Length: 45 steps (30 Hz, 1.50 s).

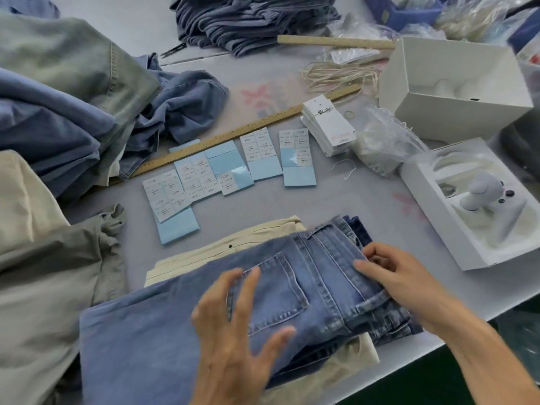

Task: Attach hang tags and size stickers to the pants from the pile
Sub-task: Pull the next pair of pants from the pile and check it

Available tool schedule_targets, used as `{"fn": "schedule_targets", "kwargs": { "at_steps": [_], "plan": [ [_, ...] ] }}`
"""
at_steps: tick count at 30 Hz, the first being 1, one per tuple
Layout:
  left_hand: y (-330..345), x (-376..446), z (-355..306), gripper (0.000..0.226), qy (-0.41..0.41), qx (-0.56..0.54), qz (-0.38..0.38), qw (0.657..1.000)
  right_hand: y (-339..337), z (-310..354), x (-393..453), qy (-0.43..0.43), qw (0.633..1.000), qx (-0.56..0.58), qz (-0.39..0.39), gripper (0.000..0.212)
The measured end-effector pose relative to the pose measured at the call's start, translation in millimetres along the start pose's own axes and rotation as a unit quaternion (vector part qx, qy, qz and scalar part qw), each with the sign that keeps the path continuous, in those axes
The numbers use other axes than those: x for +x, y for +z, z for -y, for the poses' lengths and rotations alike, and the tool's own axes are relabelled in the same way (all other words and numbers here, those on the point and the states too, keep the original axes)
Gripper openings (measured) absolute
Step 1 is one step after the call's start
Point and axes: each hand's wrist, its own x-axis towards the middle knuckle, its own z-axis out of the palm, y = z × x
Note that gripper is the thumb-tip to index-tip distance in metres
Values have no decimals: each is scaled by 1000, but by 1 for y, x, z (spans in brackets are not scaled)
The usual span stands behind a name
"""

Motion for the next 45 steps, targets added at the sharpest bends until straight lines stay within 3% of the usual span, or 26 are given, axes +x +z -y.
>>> {"fn": "schedule_targets", "kwargs": {
  "at_steps": [2, 4, 5, 7, 9, 13, 16, 19, 21, 24, 26, 28, 31, 34, 37, 40, 41, 42, 43, 44, 45],
  "plan": [
    [2, 3, -32, 112, -60, -111, 130, 983, 7, 26, -3, 0, 995, 91, 28, 16],
    [7, 17, -52, 112, -122, -199, 155, 960, 23, 51, -8, -32, 970, 219, 105, 29],
    [6, 29, -56, 100, -155, -250, 132, 946, 33, 58, -11, -66, 964, 218, 136, 33],
    [-2, 52, -45, 54, -217, -365, 40, 904, 50, 63, -14, -123, 969, 143, 159, 42],
    [-19, 68, -25, 26, -248, -379, 5, 892, 60, 61, -13, -153, 973, 124, 123, 47],
    [-43, 71, 3, 34, -257, -472, 19, 843, 68, 55, -5, -263, 963, 35, -37, 56],
    [-45, 66, 7, 41, -210, -465, 45, 859, 72, 60, -1, -360, 929, -82, -25, 68],
    [-41, 60, 6, 38, -182, -436, 53, 880, 79, 64, 4, -393, 901, -184, -15, 60],
    [-35, 56, 3, 39, -188, -399, 22, 897, 82, 65, 2, -414, 870, -248, -99, 43],
    [-29, 52, 11, 46, -230, -288, -110, 923, 88, 64, -13, -468, 779, -346, -235, 14],
    [-28, 50, 21, 55, -247, -200, -164, 934, 102, 57, -32, -518, 739, -374, -215, 17],
    [-28, 46, 21, 56, -242, -167, -169, 941, 120, 48, -49, -550, 714, -400, -167, 22],
    [-26, 40, 13, 34, -235, -195, -164, 938, 137, 43, -62, -554, 715, -407, -124, 21],
    [-31, 36, 11, 26, -226, -314, -140, 912, 140, 51, -65, -542, 732, -391, -129, 18],
    [-42, 29, 12, 47, -225, -442, -36, 868, 138, 59, -60, -543, 718, -421, -107, 28],
    [-60, 28, 6, 48, -292, -635, 85, 711, 136, 57, -55, -553, 682, -475, -55, 28],
    [-64, 28, 5, 55, -300, -657, 102, 684, 137, 56, -54, -557, 674, -484, -40, 27],
    [-65, 28, 7, 56, -303, -650, 111, 688, 140, 54, -55, -562, 668, -486, -31, 24],
    [-64, 30, 6, 52, -310, -617, 101, 717, 142, 52, -55, -569, 664, -484, -32, 22],
    [-62, 31, 6, 47, -317, -583, 81, 743, 144, 50, -55, -573, 667, -475, -33, 21],
    [-60, 31, 5, 42, -329, -573, 53, 749, 145, 48, -55, -575, 683, -450, -31, 19]
  ]
}}
